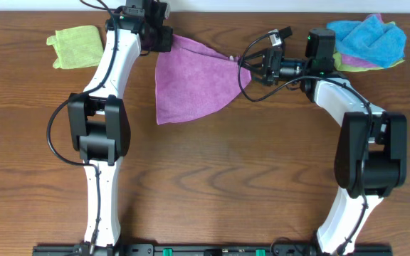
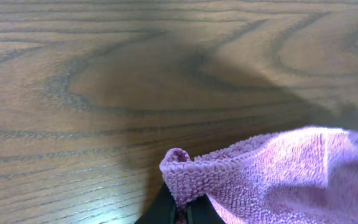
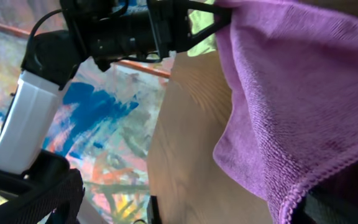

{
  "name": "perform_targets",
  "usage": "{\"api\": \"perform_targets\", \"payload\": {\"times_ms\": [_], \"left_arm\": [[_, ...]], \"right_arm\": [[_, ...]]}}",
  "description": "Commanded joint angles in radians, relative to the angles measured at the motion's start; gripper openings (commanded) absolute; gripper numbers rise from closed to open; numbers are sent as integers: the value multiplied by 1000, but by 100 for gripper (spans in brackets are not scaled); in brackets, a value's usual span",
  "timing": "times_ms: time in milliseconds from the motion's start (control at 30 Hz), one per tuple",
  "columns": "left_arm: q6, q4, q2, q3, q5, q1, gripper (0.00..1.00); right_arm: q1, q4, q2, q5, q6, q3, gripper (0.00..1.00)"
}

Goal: Fold the cloth

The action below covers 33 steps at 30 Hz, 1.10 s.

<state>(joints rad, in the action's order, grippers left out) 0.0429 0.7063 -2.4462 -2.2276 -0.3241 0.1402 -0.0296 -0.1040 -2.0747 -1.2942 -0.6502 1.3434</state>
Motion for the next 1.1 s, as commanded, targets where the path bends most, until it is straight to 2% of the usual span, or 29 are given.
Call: {"api": "perform_targets", "payload": {"times_ms": [0,133,300,433,633,733,1067], "left_arm": [[-40,2,-12,-18,81,-3,6],[-92,9,-12,-18,231,-4,6],[-182,23,-12,-18,386,-9,6],[-193,26,-12,-18,395,-11,6],[-210,29,-12,-18,441,-11,6],[-235,39,-12,-18,512,-11,6],[-254,84,-12,-18,717,-11,6]], "right_arm": [[-1,35,12,19,29,-3,99],[-2,113,12,34,75,-3,99],[-2,131,12,34,83,-3,99],[-3,158,12,61,102,-3,99],[-26,360,12,248,231,-3,99],[-52,420,12,325,263,-3,99],[-92,436,12,371,263,-3,99]]}}
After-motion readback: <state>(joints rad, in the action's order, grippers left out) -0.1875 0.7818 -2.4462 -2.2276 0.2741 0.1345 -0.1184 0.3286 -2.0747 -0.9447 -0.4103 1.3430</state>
